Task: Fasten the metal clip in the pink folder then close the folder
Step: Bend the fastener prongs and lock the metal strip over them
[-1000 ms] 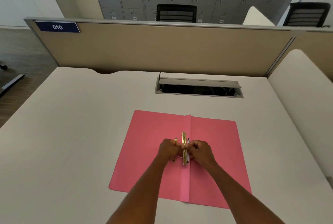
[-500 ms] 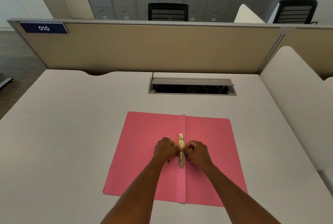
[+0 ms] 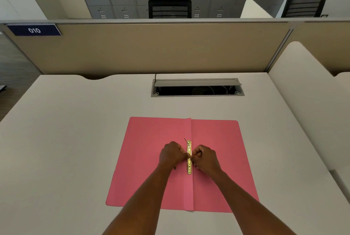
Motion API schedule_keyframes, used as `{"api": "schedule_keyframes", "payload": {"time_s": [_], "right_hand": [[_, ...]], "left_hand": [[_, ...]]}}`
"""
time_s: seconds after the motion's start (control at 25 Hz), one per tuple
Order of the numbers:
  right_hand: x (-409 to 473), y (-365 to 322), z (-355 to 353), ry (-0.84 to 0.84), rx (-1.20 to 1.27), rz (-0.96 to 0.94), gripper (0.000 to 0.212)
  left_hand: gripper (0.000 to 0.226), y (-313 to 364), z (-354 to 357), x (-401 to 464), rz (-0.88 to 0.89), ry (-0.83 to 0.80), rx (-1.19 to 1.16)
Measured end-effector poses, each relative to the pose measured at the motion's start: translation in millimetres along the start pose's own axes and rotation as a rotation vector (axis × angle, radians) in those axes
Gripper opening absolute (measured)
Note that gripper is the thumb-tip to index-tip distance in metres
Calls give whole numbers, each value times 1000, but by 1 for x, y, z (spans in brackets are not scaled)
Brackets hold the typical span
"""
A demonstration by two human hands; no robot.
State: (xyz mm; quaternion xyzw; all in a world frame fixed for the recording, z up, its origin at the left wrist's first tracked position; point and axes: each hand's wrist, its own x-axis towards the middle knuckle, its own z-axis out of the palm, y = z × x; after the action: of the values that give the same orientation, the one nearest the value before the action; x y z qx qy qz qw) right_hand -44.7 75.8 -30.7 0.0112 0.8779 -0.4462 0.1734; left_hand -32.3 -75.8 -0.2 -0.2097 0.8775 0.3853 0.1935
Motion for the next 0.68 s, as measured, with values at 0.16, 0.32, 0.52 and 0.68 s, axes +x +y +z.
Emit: {"api": "schedule_keyframes", "payload": {"time_s": [0.16, 0.32, 0.52, 0.68], "right_hand": [[0, 0, -1, -5, 26, 12, 10], [3, -3, -5, -17, 12, 22, 9], [21, -24, -12, 37, -89, -91, 13], [34, -34, -13, -40, -159, -161, 15]], "left_hand": [[15, 0, 2, 0, 10, 14, 26], [17, 1, 4, 0, 4, 38, 54], [22, 6, 6, -3, -19, 72, 132], [20, 6, 7, -2, -13, 71, 150]]}}
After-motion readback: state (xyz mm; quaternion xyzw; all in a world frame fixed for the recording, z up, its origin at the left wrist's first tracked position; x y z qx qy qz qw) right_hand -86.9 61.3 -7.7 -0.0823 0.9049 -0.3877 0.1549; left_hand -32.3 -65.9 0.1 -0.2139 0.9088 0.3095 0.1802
